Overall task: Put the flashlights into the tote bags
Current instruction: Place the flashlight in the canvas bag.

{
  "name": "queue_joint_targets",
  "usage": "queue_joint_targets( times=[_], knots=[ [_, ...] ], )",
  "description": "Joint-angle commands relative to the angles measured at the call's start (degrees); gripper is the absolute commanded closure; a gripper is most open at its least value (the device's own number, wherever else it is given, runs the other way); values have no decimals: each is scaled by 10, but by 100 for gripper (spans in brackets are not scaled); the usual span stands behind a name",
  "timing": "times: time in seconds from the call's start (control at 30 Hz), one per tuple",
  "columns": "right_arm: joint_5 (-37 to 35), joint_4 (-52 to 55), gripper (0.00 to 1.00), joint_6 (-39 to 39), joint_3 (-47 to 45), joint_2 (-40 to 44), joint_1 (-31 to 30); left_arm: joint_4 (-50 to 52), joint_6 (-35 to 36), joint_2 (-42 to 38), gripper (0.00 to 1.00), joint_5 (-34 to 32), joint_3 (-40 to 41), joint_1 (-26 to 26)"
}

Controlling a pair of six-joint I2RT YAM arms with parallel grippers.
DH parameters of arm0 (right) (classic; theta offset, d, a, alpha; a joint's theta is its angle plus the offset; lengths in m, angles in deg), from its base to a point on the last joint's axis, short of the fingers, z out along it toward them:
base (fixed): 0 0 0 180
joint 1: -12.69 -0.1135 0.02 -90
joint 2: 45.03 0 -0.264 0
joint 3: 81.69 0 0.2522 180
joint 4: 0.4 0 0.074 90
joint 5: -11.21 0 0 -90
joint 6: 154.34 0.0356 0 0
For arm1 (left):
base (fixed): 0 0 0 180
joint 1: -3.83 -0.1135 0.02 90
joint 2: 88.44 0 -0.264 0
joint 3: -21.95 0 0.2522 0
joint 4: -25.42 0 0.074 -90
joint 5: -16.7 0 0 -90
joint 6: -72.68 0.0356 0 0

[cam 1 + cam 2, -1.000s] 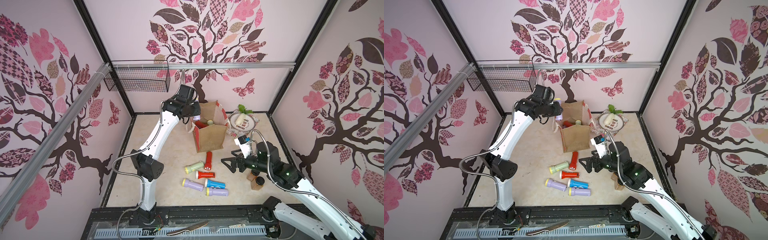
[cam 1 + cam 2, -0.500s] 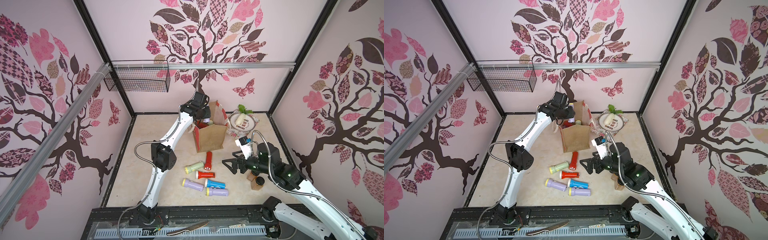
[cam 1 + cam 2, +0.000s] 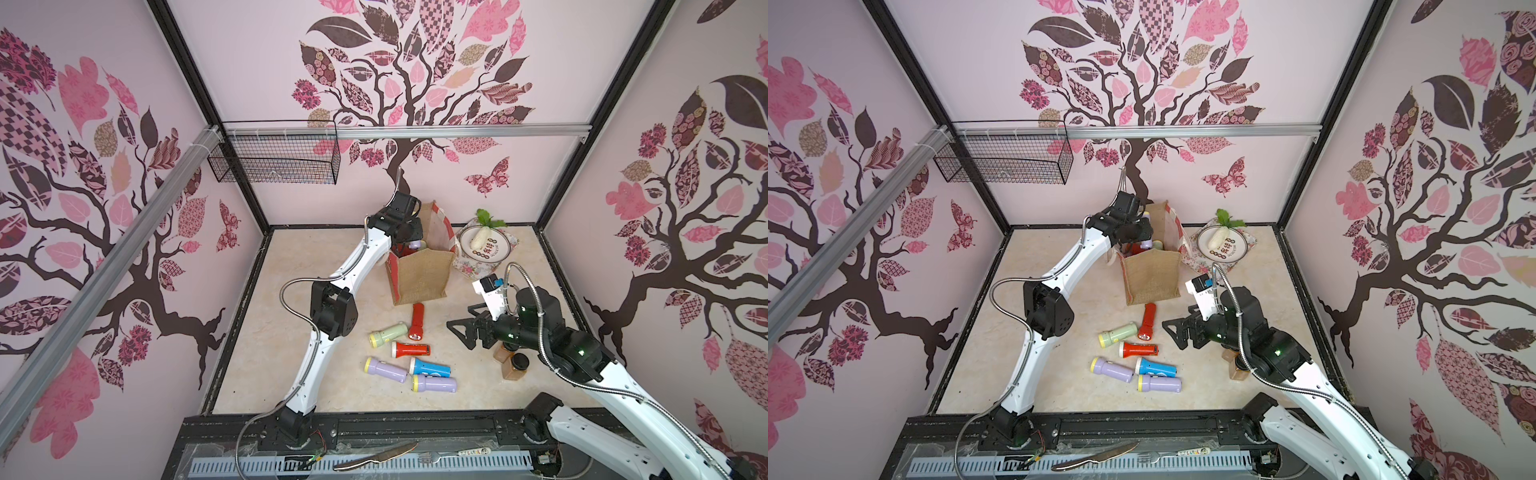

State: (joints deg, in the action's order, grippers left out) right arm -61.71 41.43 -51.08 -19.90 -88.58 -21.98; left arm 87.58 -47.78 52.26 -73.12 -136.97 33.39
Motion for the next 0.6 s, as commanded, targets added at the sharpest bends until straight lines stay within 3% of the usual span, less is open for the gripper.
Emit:
queue_joint_targets(
  times=[0.0,0.2,0.4,0.57],
  knots=[
    [-10,-1,0,-9,2,2,3,-21,-5,13,93,-9,-10,1],
    [-14,-1,0,-10,0,7,3,-26,-1,5,78,-9,9,1],
    [-18,-4,0,-16,8,3,4,-40,3,-21,42,2,23,-2],
    [-22,-1,0,-17,14,2,5,-55,3,-51,25,12,18,-2]
  ],
)
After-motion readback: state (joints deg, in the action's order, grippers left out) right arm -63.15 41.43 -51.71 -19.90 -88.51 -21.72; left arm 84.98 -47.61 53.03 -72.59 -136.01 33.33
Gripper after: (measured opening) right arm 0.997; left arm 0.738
